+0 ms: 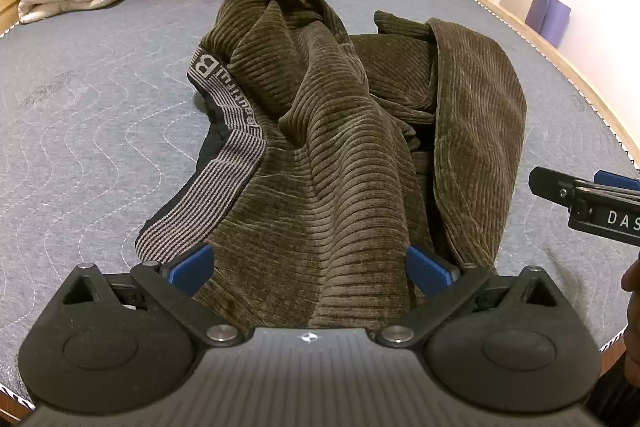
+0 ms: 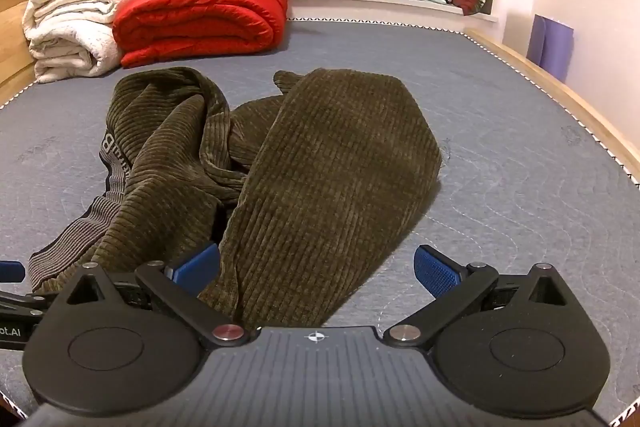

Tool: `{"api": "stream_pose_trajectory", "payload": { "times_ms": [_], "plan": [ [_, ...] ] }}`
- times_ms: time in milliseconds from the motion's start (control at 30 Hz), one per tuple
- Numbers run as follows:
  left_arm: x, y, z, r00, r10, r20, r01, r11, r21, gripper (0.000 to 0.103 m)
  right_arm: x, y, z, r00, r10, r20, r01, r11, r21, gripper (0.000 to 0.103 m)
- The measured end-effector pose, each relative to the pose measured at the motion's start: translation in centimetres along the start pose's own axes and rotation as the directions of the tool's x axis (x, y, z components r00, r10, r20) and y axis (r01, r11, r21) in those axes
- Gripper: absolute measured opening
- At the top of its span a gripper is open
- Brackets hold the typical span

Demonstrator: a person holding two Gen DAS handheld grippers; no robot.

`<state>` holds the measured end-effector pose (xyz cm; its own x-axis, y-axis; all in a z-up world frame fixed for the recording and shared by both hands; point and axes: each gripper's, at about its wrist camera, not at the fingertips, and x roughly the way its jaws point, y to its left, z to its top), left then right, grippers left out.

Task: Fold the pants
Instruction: 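Move both grippers toward the crumpled olive corduroy pants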

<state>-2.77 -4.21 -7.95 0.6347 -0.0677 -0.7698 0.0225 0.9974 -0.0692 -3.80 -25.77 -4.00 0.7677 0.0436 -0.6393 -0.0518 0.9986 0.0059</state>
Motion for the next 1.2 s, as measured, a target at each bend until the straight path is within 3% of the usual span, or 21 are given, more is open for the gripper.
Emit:
{"api": "stream_pose_trajectory", "payload": {
  "times_ms": [1033, 1133, 1200],
  "plan": [
    [-0.4, -0.4, -0.1, 1.0, -0.013, 0.023, 0.013, 1.0, 0.024, 0.102, -1.1, 0.3, -0.8, 1.0, 0.003, 0.018, -0.003, 1.0, 0.008, 0.102],
    [-0.9, -0.4, 0.5, 0.999, -0.041, 0.02, 0.04, 0.999, 0.026, 0.085, -0.7, -0.1, 0.1, 0.999, 0.015, 0.034, -0.015, 1.0, 0.02, 0.102],
    [-1.5, -0.3, 1.3, 0.997, -0.076, 0.009, 0.076, 0.997, 0.024, 0.06, -0.8, -0.4, 0.4, 0.999, 0.026, 0.045, -0.027, 0.999, 0.032, 0.099]
  ]
}}
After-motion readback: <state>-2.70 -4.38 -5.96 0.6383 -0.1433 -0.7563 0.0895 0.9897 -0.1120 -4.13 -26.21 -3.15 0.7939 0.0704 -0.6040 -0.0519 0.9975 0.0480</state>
